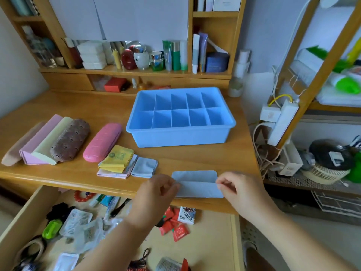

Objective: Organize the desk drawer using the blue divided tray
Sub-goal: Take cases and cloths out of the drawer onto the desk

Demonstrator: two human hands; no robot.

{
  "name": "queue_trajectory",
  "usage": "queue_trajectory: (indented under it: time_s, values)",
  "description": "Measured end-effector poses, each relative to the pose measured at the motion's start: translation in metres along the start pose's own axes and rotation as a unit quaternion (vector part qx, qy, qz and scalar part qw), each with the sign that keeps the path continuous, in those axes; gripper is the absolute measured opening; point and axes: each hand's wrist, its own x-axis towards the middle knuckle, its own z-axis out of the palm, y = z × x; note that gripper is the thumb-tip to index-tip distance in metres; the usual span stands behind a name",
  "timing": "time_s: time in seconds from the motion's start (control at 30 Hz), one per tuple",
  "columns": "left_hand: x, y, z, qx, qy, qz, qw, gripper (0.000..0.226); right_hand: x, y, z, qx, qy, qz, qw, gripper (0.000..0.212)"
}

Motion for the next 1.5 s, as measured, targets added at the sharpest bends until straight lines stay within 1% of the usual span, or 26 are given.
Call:
queue_trajectory:
  time_s: [0.1, 0.3, 0.37, 0.4, 0.47, 0.53, 0.6, 0.67, 0.73, 0.77, 0.8, 0.87, 0.9, 0.93, 1.03, 1.1, 1.13, 1.17, 1.23, 1.27, 1.3, 1.33, 1.4, 1.43, 1.47, 1.5]
  values:
    - [0.019, 0.002, 0.003, 0.042, 0.01, -0.022, 0.999, 0.021, 0.024, 0.002, 0.0, -0.001, 0.014, 0.009, 1.0, 0.011]
    - [0.038, -0.001, 0.013, 0.126, -0.004, -0.044, 0.991, 0.018, 0.052, 0.009, 0.022, -0.033, -0.023, 0.038, 0.998, 0.018]
    - [0.041, -0.001, 0.015, 0.141, -0.014, -0.053, 0.988, 0.01, 0.054, 0.009, 0.026, -0.059, -0.032, 0.047, 0.997, 0.021]
    - [0.044, -0.001, 0.015, 0.146, -0.024, -0.067, 0.987, 0.005, 0.056, 0.009, 0.025, -0.071, -0.042, 0.055, 0.995, 0.024]
    - [0.053, 0.001, 0.014, 0.166, -0.066, -0.105, 0.978, 0.012, 0.059, 0.006, 0.022, -0.096, -0.083, 0.078, 0.989, 0.026]
    - [0.061, 0.007, 0.012, 0.202, -0.128, -0.126, 0.963, 0.011, 0.061, 0.001, 0.017, -0.123, -0.133, 0.089, 0.979, 0.016]
    - [0.063, 0.013, 0.009, 0.213, -0.16, -0.124, 0.956, 0.006, 0.06, -0.004, 0.012, -0.127, -0.151, 0.088, 0.976, 0.01]
    - [0.056, 0.014, 0.004, 0.184, -0.134, -0.095, 0.969, 0.007, 0.054, -0.006, 0.005, -0.075, -0.144, 0.087, 0.983, 0.01]
    - [0.044, 0.011, -0.002, 0.098, -0.088, -0.063, 0.989, 0.013, 0.045, -0.006, -0.004, 0.048, -0.143, 0.106, 0.983, 0.014]
    - [0.038, 0.01, -0.004, 0.029, -0.077, -0.069, 0.994, 0.015, 0.039, -0.008, -0.009, 0.124, -0.146, 0.124, 0.974, 0.015]
    - [0.031, 0.008, -0.007, -0.055, -0.076, -0.095, 0.991, 0.016, 0.033, -0.01, -0.011, 0.207, -0.151, 0.146, 0.956, 0.016]
    - [0.018, 0.009, -0.009, -0.23, -0.071, -0.165, 0.956, 0.016, 0.02, -0.014, -0.01, 0.377, -0.163, 0.192, 0.891, 0.015]
    - [0.011, 0.008, -0.008, -0.277, -0.06, -0.187, 0.941, 0.016, 0.014, -0.016, -0.007, 0.435, -0.172, 0.211, 0.858, 0.016]
    - [0.005, 0.008, -0.007, -0.293, -0.048, -0.193, 0.935, 0.017, 0.009, -0.018, -0.004, 0.466, -0.185, 0.223, 0.836, 0.017]
    - [-0.006, 0.01, -0.007, -0.317, -0.06, -0.174, 0.93, 0.014, -0.007, -0.025, 0.003, 0.494, -0.246, 0.214, 0.806, 0.01]
    - [-0.006, 0.014, -0.012, -0.313, -0.099, -0.145, 0.934, 0.013, -0.012, -0.028, 0.004, 0.497, -0.299, 0.217, 0.785, 0.04]
    - [-0.006, 0.017, -0.017, -0.298, -0.114, -0.128, 0.939, 0.014, -0.013, -0.03, 0.004, 0.48, -0.316, 0.218, 0.788, 0.052]
    - [-0.004, 0.021, -0.02, -0.278, -0.122, -0.111, 0.946, 0.015, -0.014, -0.033, 0.005, 0.459, -0.325, 0.217, 0.798, 0.051]
    - [-0.002, 0.028, -0.024, -0.259, -0.113, -0.097, 0.954, 0.014, -0.015, -0.039, 0.007, 0.432, -0.312, 0.215, 0.819, 0.029]
    - [-0.002, 0.031, -0.025, -0.277, -0.093, -0.111, 0.95, 0.012, -0.015, -0.042, 0.008, 0.428, -0.291, 0.218, 0.827, 0.015]
    - [-0.004, 0.034, -0.025, -0.321, -0.072, -0.147, 0.933, 0.011, -0.016, -0.045, 0.01, 0.435, -0.267, 0.221, 0.831, 0.008]
    - [-0.006, 0.034, -0.024, -0.38, -0.065, -0.202, 0.9, 0.014, -0.016, -0.047, 0.011, 0.446, -0.242, 0.227, 0.831, 0.007]
    - [-0.016, 0.034, -0.017, -0.467, -0.112, -0.307, 0.822, 0.028, -0.018, -0.052, 0.013, 0.462, -0.198, 0.235, 0.832, 0.011]
    - [-0.024, 0.034, -0.014, -0.478, -0.146, -0.341, 0.796, 0.033, -0.019, -0.054, 0.014, 0.461, -0.18, 0.238, 0.836, 0.013]
    - [-0.032, 0.033, -0.01, -0.478, -0.168, -0.357, 0.785, 0.033, -0.02, -0.055, 0.015, 0.46, -0.165, 0.24, 0.839, 0.014]
    - [-0.039, 0.032, -0.006, -0.474, -0.17, -0.361, 0.785, 0.03, -0.022, -0.056, 0.016, 0.458, -0.155, 0.238, 0.842, 0.013]
